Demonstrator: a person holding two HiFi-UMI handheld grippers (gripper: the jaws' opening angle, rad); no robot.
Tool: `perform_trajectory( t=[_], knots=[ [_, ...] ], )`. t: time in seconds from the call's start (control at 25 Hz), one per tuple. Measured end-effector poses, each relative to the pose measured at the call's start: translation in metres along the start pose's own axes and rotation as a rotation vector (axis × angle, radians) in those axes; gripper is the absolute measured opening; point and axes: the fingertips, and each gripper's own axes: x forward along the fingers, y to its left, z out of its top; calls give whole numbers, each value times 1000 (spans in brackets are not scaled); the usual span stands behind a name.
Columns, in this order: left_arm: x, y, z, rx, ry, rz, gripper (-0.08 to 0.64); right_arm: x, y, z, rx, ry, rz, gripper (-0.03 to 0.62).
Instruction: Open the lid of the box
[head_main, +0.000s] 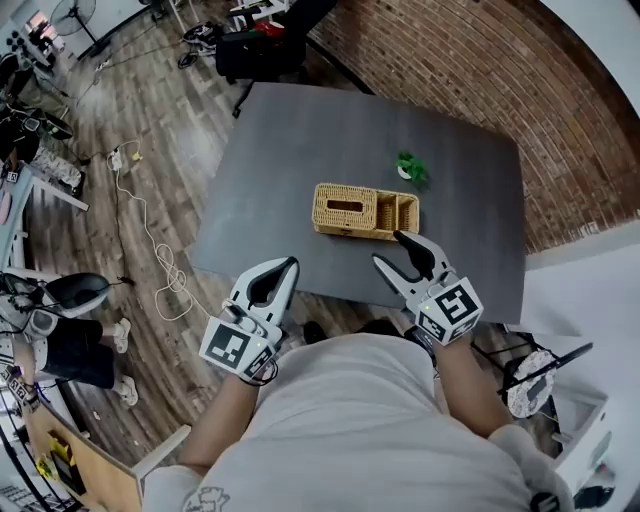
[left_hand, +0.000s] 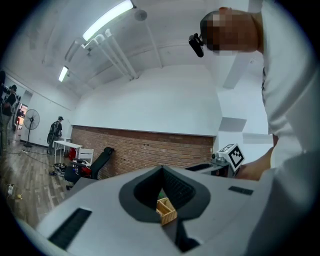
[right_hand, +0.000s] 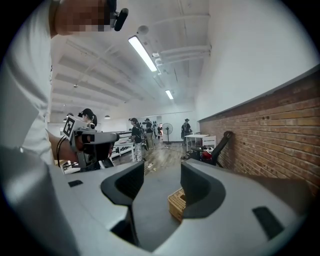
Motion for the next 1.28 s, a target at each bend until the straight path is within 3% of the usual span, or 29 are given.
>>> perform_trajectory(
  t=[0.36, 0.6, 1.28],
  knots=[
    [13, 11, -11, -18, 34, -33, 11, 16, -3, -18, -18, 59, 1, 235],
    [30, 20, -26, -36, 82, -15, 11, 39, -17, -41, -7, 127, 56, 235],
    [97, 56, -102, -137, 231, 6, 11, 108, -69, -163, -72, 471, 254, 267]
  ],
)
